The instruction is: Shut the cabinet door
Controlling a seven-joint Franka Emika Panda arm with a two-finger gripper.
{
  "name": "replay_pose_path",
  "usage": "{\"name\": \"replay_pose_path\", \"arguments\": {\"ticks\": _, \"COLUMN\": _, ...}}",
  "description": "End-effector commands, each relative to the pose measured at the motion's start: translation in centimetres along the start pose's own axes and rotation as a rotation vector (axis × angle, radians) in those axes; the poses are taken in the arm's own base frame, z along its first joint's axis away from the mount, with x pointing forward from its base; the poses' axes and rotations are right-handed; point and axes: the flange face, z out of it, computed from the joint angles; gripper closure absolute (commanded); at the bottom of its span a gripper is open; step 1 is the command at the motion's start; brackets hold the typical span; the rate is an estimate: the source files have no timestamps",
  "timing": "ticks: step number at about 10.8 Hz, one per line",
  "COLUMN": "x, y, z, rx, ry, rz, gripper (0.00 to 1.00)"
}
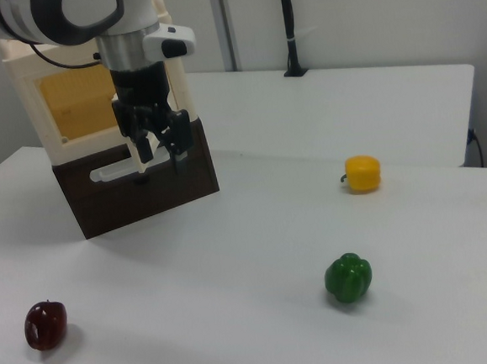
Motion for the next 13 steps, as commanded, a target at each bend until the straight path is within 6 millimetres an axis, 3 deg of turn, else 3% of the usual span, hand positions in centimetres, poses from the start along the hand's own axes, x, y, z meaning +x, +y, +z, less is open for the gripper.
{"name": "replay_pose_path", "arguments": {"ticks": 1, "x": -0.5, "y": -0.1, "z": -0.2, "rx": 0.006, "ry": -0.009, "rz": -0.019, "gripper": 0.76}}
{"name": "replay_pose_path", "arguments": {"ticks": 2, "x": -0.5, "y": -0.1, "z": -0.2, "rx": 0.006, "ry": -0.010, "rz": -0.047, "gripper": 0.93}}
{"name": "replay_pose_path", "arguments": {"ticks": 3, "x": -0.4, "y": -0.1, "z": -0.1, "rx": 0.011, "ry": -0.010, "rz": -0.057, "gripper": 1.00}}
{"name": "replay_pose_path", "arguments": {"ticks": 8, "x": 0.4, "y": 1.2, "z": -0.3, "rx": 0.054, "ry": 0.051, "rz": -0.217, "gripper": 1.00}}
{"name": "replay_pose_path", "arguments": {"ticks": 13, "x": 2.9, "y": -0.1, "z": 0.9, "rx": 0.059, "ry": 0.150, "rz": -0.655, "gripper": 1.00}}
